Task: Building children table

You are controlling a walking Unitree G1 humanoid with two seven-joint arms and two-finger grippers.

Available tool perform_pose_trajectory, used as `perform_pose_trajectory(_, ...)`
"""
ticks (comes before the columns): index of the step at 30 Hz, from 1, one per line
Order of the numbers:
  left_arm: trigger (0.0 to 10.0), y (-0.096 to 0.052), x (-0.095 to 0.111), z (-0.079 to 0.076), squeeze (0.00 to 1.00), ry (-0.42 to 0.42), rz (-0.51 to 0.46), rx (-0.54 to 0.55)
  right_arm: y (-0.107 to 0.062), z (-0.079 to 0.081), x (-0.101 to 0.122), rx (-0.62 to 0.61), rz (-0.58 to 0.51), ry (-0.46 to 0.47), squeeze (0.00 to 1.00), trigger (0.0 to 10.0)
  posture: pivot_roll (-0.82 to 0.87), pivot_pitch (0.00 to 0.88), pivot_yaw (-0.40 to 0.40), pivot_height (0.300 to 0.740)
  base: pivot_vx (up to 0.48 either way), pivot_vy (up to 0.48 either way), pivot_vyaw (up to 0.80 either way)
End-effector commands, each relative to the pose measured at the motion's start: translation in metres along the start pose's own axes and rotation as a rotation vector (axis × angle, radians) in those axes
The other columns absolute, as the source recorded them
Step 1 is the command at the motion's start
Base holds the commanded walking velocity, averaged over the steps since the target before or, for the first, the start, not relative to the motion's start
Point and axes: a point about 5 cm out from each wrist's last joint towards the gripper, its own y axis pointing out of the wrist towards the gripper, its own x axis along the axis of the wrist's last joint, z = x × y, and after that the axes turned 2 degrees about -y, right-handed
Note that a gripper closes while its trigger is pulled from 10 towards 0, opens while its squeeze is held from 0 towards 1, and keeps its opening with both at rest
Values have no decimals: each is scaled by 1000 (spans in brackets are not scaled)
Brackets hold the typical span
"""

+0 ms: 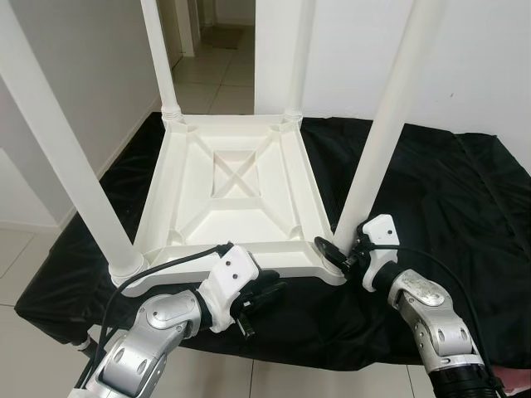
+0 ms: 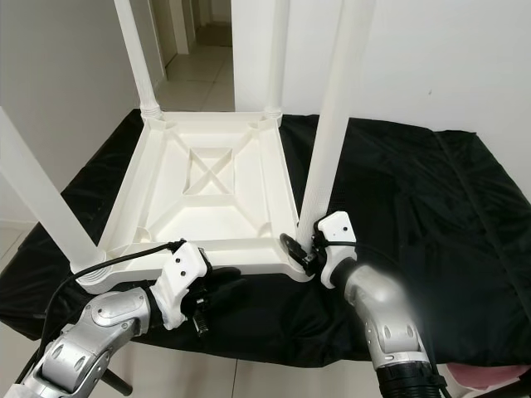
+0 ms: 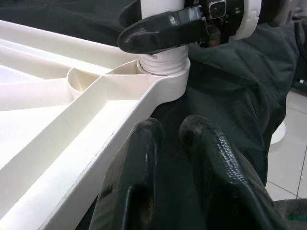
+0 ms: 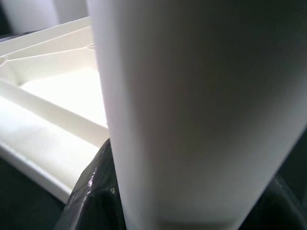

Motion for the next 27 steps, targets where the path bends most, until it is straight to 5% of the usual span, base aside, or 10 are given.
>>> perform_pose_trajectory(1, 10000, -1, 0, 0, 0, -7, 4, 13, -6, 4, -14, -126, 81, 46, 0, 10000, -18, 22, 4, 740, 0, 0, 0)
perform_pose_trajectory(11, 10000, 0, 1, 0, 0, -7, 4, 9, -10, 27, -16, -467, 73, 121, 0, 10000, -18, 33, 1, 740, 0, 0, 0)
perform_pose_trajectory(25, 10000, -1, 4, 7, 0, 13, 4, 14, -4, 34, -9, -576, 51, 176, 0, 10000, -17, 31, 16, 740, 0, 0, 0)
perform_pose_trajectory(26, 10000, 0, 5, 8, 0, 15, 2, 15, -4, 33, -9, -581, 48, 174, 1000, 10000, -16, 32, 13, 740, 0, 0, 0)
perform_pose_trajectory(27, 10000, 0, 5, 8, 0, 15, 2, 15, -4, 33, -9, -581, 48, 174, 1000, 10000, -16, 32, 13, 740, 0, 0, 0)
